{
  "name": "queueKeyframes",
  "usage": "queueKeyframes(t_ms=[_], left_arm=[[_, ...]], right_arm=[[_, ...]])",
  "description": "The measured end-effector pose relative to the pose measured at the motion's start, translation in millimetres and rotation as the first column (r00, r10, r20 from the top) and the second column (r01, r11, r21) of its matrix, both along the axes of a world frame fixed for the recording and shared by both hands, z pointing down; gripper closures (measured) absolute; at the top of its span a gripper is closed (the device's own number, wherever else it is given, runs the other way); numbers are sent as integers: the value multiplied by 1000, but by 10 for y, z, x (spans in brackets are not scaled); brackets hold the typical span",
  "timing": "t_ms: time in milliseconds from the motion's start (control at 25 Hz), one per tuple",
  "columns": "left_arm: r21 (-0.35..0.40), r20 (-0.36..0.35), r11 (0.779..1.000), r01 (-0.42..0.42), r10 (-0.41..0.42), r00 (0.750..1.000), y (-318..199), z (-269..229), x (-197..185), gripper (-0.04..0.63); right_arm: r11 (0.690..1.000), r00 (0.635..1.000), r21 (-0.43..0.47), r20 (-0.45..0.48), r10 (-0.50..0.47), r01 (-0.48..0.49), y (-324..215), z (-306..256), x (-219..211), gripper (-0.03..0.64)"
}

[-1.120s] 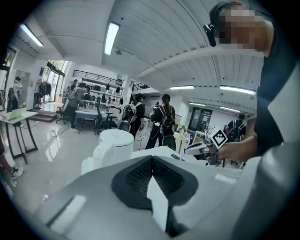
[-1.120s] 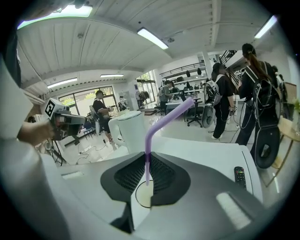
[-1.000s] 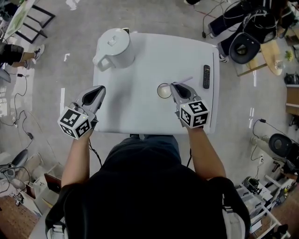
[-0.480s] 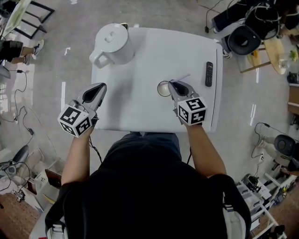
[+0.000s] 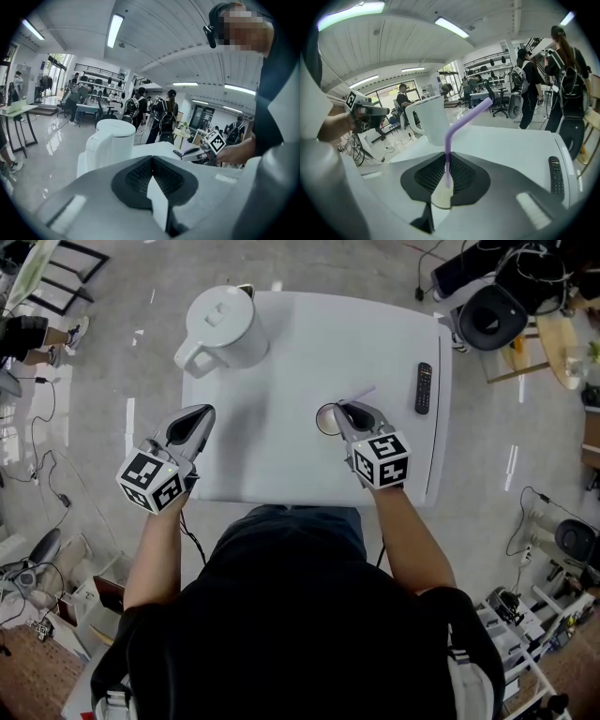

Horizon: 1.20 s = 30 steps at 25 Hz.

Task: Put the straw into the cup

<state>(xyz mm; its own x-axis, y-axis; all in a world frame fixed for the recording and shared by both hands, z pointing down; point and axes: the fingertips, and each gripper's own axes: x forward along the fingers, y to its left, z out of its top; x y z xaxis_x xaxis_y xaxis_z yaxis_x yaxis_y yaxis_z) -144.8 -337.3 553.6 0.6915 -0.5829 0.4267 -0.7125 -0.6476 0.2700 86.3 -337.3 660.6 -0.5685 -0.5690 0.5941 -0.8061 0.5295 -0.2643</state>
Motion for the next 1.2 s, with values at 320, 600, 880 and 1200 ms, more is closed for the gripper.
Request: queueKeyframes(t_ms=[320, 600, 880, 1200], left_arm=[[-8, 4, 1000, -2, 2, 1000, -44, 35, 52, 595], [-10, 8, 1000, -9, 9, 1000, -68, 45, 91, 595], [1, 12, 1000, -13, 13, 1000, -78, -2, 105, 595], [22, 10, 1000, -14, 14, 1000, -52, -106, 139, 595]], right_arm=[[1000, 1000, -18, -4, -16, 16, -8, 140, -23, 561], [999, 1000, -18, -1, -29, 29, -60, 173, -41, 560], [999, 1000, -22, -2, -25, 25, -70, 196, -22, 558], [999, 999, -42, -32, -33, 31, -76, 234, 14, 544]])
